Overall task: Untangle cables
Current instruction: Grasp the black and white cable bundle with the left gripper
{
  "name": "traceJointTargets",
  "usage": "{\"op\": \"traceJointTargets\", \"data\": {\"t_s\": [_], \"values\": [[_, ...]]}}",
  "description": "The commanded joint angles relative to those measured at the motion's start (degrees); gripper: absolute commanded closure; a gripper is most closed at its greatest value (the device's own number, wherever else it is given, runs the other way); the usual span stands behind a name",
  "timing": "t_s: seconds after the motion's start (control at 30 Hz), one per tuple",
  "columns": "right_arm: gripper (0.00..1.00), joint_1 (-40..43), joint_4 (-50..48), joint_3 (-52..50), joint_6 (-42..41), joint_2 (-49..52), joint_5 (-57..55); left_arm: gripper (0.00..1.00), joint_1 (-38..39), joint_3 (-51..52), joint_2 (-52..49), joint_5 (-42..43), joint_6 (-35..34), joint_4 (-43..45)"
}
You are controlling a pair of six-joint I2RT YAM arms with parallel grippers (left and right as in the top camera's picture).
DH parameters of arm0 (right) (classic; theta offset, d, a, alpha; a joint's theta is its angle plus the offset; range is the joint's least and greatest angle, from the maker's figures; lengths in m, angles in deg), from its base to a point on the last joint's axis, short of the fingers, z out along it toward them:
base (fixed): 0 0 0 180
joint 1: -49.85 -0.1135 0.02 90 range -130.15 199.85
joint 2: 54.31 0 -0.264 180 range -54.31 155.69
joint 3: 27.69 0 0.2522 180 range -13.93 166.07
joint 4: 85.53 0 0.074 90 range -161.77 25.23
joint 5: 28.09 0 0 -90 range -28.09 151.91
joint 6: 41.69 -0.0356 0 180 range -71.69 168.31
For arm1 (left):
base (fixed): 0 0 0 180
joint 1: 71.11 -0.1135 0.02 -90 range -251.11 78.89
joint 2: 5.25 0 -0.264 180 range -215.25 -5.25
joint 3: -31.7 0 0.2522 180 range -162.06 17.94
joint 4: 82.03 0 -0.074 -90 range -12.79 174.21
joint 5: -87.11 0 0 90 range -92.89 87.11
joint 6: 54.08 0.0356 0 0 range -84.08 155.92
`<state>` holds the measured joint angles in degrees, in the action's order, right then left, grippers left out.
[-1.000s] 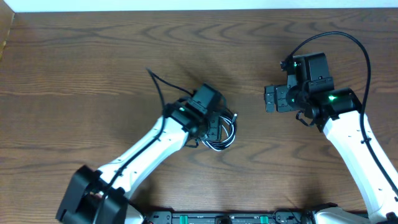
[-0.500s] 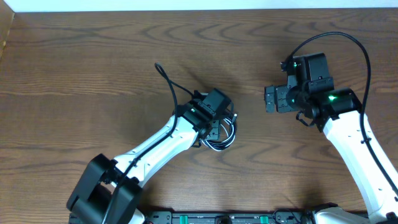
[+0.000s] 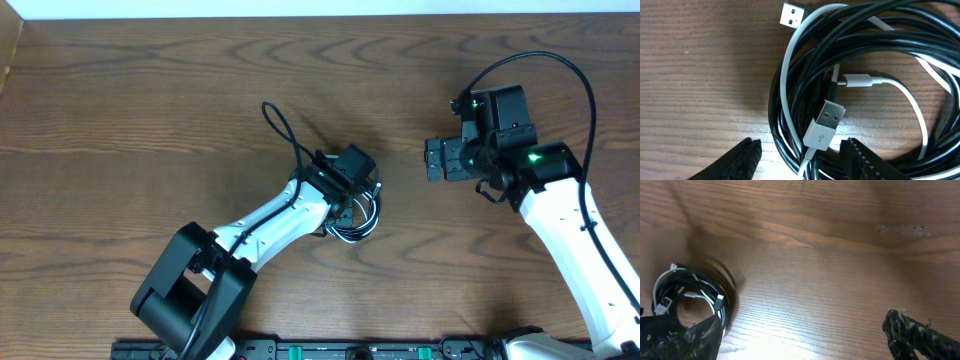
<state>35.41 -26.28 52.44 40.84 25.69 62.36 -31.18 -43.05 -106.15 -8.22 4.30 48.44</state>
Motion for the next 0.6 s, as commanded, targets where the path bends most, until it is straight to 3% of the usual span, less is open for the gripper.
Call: {"op": "traceJointTargets", "data": {"t_s": [0.0,0.1,0.23,0.57], "values": [[0.01,0.1,-0.3,0.4,-0.9,-0.2,0.4,0.53,0.0,0.8,-0.5,-0.4,-0.4,0.0],[0.01,0.1,-0.3,0.4,-0.9,-0.2,0.3,0.65,0.1,0.8,-0.5,0.1,-0.5,-0.1],[0.01,0.1,-0.3,0.3,-0.9,-0.2,0.3,0.72,0.1,0.8,-0.5,0.1,-1.3,0.0],[0.01,0.1,-0.3,0.3,-0.9,-0.2,0.3,0.75,0.2,0.8,-0.7,0.2,-1.7,0.1]]}}
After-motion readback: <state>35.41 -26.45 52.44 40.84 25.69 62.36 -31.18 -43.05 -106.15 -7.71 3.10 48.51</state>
